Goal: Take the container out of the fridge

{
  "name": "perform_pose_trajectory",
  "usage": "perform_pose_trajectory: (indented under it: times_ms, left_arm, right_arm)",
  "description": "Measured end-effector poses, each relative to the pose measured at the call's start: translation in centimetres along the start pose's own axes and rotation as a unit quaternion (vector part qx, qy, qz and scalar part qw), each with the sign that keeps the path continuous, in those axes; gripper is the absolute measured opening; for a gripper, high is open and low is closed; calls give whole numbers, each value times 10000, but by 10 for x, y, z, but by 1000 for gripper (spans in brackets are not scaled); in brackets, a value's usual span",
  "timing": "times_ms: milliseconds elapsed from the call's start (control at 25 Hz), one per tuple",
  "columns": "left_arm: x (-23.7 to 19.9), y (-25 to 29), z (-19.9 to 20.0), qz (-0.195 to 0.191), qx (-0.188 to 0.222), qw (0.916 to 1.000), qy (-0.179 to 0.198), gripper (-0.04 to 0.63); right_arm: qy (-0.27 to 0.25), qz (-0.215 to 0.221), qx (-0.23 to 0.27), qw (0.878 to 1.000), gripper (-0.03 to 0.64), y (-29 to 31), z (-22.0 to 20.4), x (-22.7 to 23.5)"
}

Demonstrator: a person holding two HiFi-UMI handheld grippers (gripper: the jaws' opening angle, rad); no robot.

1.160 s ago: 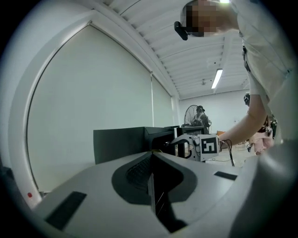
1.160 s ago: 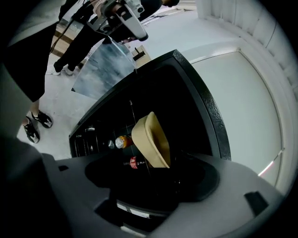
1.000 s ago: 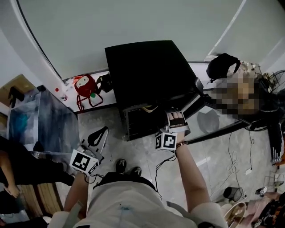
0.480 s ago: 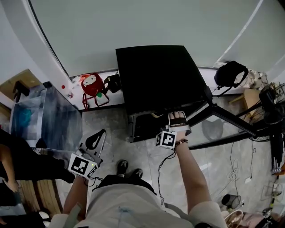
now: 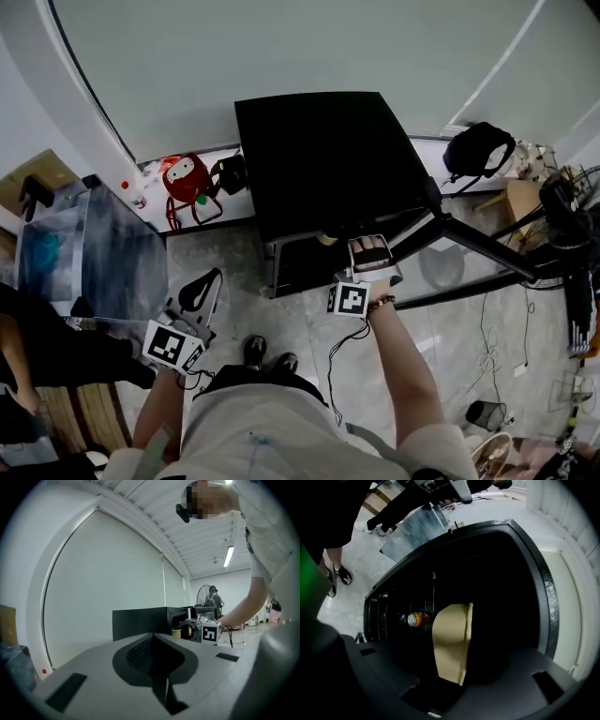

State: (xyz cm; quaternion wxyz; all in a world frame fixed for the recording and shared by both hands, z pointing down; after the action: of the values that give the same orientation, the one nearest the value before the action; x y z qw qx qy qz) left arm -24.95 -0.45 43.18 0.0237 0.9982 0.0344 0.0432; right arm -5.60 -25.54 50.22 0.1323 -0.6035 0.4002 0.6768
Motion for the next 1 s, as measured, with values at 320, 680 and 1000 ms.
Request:
perform_pose_trajectory:
  times_ms: [320, 680, 1000]
  left_arm:
    - [12, 26, 1, -480, 110, 9988, -17, 6]
    - [34, 65, 3, -1209, 272, 9923, -29, 6]
    - [46, 91, 12, -1627, 525, 9852, 110, 6]
  right_arm:
    - [-461, -180, 204, 9986, 209, -74, 7, 8]
    - [-238, -22, -320, 9992, 209, -147, -7, -3]
    - [-234, -484, -517, 9972, 209, -185, -8, 22]
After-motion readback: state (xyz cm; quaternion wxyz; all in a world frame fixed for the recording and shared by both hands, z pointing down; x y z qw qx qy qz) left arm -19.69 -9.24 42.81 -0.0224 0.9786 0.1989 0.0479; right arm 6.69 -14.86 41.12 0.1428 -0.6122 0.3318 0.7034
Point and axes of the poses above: the fingertips, and each gripper's own axes: y forward along the fingers, x to its right, z out of its top, the point moved 10 cm from there along -y, backward along the fingers, and after that the axes turned 2 degrees about y, right-handed, at the moved point
